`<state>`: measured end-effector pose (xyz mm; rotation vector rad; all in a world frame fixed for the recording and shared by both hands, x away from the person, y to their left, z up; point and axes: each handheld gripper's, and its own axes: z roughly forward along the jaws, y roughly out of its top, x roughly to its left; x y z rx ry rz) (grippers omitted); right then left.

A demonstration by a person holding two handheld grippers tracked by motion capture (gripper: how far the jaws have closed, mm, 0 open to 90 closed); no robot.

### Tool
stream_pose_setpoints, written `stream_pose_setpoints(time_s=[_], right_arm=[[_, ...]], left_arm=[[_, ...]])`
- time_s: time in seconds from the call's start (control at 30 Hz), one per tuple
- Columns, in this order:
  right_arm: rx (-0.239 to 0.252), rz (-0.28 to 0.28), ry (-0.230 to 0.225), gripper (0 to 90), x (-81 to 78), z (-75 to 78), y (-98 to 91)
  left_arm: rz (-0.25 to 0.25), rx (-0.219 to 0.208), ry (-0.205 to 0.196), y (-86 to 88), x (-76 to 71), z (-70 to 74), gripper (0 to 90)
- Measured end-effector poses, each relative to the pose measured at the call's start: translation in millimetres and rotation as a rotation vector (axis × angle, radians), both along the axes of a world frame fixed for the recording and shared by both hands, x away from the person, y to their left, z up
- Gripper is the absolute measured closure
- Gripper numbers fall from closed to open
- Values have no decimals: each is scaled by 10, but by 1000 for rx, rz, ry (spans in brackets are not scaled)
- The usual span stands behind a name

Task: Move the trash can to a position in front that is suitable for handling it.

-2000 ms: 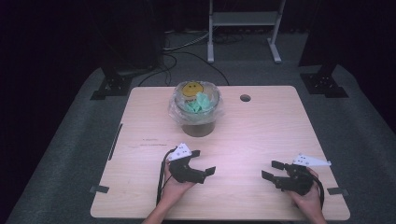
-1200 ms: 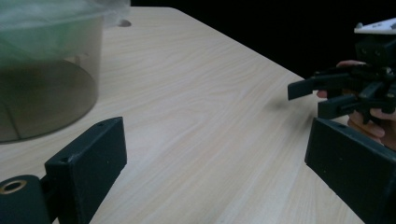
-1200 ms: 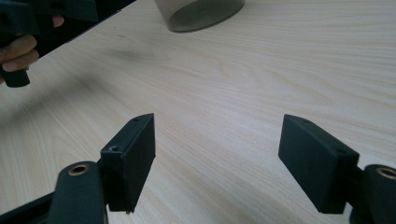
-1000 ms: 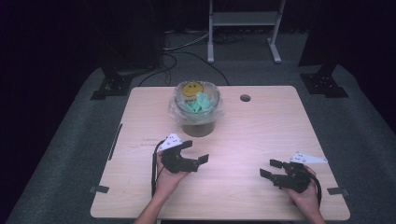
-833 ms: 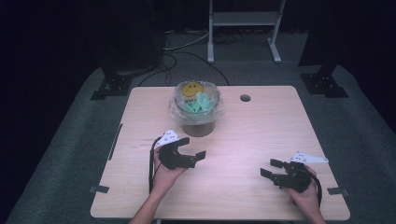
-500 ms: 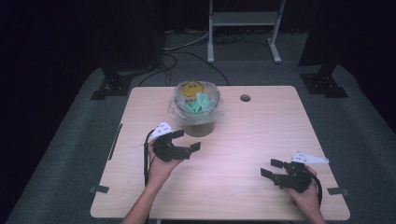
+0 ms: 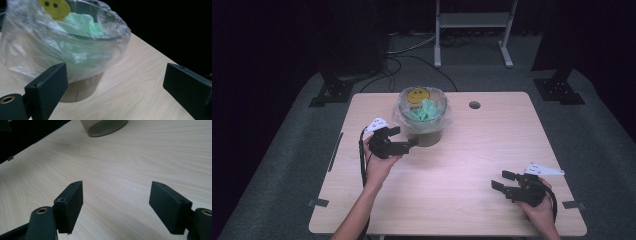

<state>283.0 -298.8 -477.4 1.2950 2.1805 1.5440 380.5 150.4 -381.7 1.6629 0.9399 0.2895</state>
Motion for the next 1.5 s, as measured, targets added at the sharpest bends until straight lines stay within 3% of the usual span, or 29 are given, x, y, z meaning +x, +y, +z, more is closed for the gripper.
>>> stream_pose_setpoints(time_s=[0.3,0.5,0.73,0.97,1.13,1.3,1.5], right_arm=[[1,-4,-1,265,-2,2,-7],[0,-5,-3,265,-1,1,-10],[0,-5,-3,265,-3,1,-18],[-4,2,1,265,2,-8,7],[-2,-11,-10,265,-5,14,-24],[12,-27,-14,265,-9,25,-65],[7,-27,-16,266,-11,30,-49]], left_arm=[[54,-11,7,29,172,117,46],[110,-14,37,33,322,165,46],[151,-29,58,38,484,138,46],[230,-23,87,33,632,106,47],[249,-27,109,57,706,17,62],[245,-92,138,81,739,-53,97],[227,-69,153,31,752,-31,125]])
